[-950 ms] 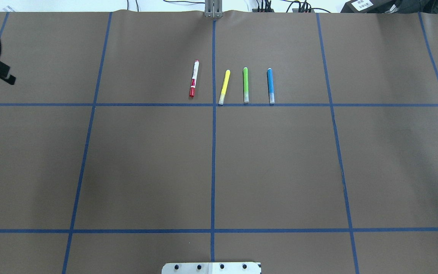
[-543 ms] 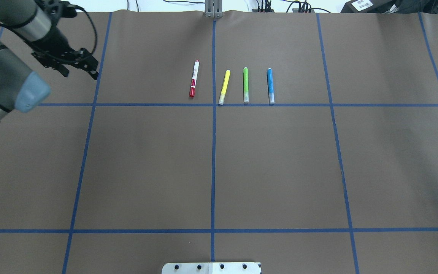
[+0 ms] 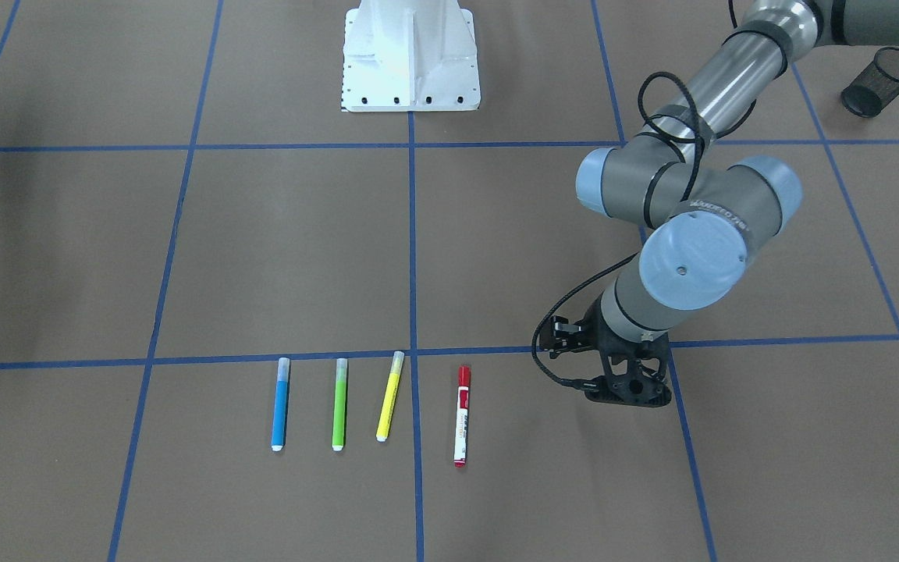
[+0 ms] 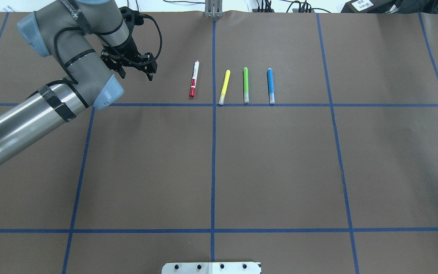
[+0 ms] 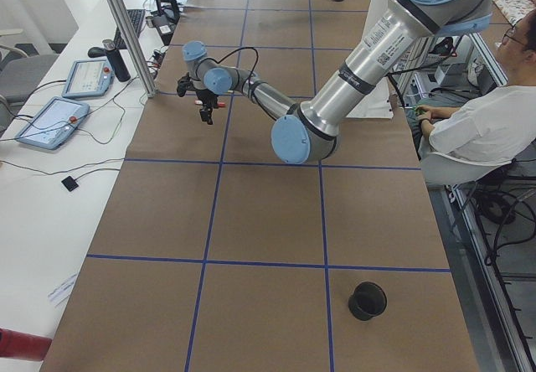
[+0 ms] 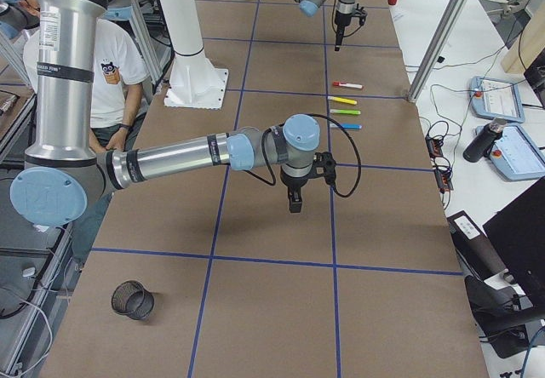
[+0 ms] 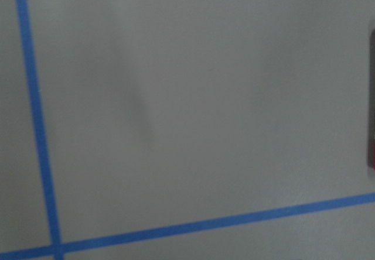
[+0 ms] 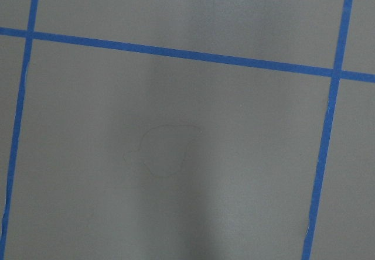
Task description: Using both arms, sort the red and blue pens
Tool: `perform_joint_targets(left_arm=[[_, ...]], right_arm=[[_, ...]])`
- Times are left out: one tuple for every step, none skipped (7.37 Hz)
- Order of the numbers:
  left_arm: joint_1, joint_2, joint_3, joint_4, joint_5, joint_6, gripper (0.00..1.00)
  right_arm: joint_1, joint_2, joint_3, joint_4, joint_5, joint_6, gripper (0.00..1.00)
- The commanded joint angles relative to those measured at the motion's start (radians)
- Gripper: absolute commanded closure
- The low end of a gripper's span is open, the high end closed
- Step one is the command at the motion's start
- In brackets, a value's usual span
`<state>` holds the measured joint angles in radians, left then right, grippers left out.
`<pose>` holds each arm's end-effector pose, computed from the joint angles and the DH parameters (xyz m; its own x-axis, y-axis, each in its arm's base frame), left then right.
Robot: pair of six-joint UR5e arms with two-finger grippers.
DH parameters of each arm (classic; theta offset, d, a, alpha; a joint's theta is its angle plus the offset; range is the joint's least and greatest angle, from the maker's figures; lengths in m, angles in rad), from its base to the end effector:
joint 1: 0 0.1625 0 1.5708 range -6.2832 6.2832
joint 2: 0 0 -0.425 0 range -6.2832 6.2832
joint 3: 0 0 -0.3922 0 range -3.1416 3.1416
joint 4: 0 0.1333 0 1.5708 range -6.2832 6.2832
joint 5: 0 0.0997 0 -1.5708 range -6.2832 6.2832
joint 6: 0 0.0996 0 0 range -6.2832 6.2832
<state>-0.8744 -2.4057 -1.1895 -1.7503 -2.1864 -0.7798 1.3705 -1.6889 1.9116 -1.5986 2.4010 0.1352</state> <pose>0.4525 -0.6593 0.2825 0.6531 0.1239 -0.7470 -0.0814 0.9923 0.0934 -0.0296 -0.4463 0.5445 0.6533 -0.1422 0.7436 0.1081 0.9897 0.0943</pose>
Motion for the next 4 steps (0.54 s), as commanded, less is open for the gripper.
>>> perform_joint_targets(left_arm=[[0.075,-0.151,0.172,-0.077,0.065,-0.099,0.1],[0.087,-0.165,0.188,-0.089,0.066,-0.122,0.13],[0.092,-0.171,0.232,-0.144,0.073,-0.124,0.14],[0.113,-0.231,0.308,-0.185,0.132,-0.15,0.21]], right_arm=[[-0.01,0.002,-0.012,0.002,-0.003,0.0,0.0],[-0.013,0.002,-0.022,0.025,-0.008,0.001,0.0],[-0.018,0.002,-0.057,0.064,-0.008,0.001,0.0],[-0.018,0.002,-0.077,0.1,-0.008,0.004,0.0]])
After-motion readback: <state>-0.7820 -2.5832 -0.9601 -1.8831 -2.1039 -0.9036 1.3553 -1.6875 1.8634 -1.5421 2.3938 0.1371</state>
